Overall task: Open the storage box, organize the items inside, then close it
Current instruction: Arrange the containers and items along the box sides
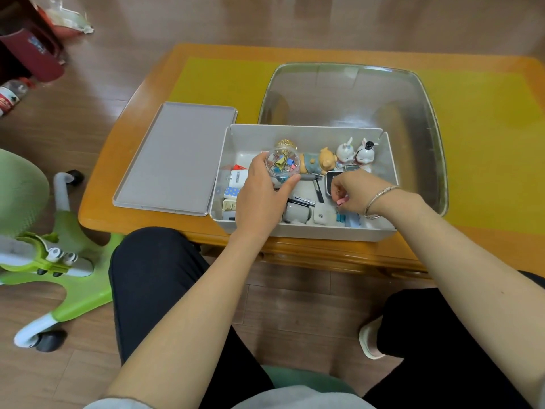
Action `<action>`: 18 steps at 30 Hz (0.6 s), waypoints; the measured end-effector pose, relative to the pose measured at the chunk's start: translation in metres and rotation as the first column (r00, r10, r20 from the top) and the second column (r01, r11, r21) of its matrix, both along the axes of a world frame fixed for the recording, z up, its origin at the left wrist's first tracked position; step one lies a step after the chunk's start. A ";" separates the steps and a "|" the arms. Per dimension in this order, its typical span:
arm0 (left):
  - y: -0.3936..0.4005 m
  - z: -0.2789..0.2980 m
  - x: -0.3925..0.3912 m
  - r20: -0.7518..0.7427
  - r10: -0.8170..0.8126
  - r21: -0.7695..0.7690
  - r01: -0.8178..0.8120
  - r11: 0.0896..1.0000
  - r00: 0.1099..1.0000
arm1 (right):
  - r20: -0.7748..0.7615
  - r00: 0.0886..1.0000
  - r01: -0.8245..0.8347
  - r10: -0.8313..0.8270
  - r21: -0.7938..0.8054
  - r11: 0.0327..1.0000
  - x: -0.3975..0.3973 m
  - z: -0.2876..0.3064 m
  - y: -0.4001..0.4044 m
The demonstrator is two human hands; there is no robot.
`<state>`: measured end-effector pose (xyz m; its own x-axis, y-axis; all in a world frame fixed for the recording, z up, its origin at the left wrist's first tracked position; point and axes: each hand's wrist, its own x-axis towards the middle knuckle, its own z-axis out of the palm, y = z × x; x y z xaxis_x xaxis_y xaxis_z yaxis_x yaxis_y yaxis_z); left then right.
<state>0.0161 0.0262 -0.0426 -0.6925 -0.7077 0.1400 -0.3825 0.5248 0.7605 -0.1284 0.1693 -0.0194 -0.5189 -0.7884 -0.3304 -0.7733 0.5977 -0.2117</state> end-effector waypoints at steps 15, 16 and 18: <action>0.003 -0.001 0.003 -0.117 -0.164 -0.207 0.137 0.969 0.979 | 0.043 0.977 0.203 -0.210 -0.505 0.839 0.009 0.017 -0.001; 0.003 -0.001 0.003 -0.108 -0.175 -0.209 0.150 0.966 0.979 | 0.069 0.967 0.239 -0.244 -0.568 0.788 0.010 0.021 -0.002; 0.002 -0.002 0.003 -0.094 -0.186 -0.200 0.164 0.966 0.978 | 0.129 0.950 0.297 -0.286 -0.660 0.690 0.012 0.026 -0.003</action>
<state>0.0188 0.0283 -0.0442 -0.7757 -0.5295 0.3434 -0.1905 0.7152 0.6724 -0.1162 0.1665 0.0062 -0.7599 -0.6154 0.2094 -0.5780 0.4921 -0.6510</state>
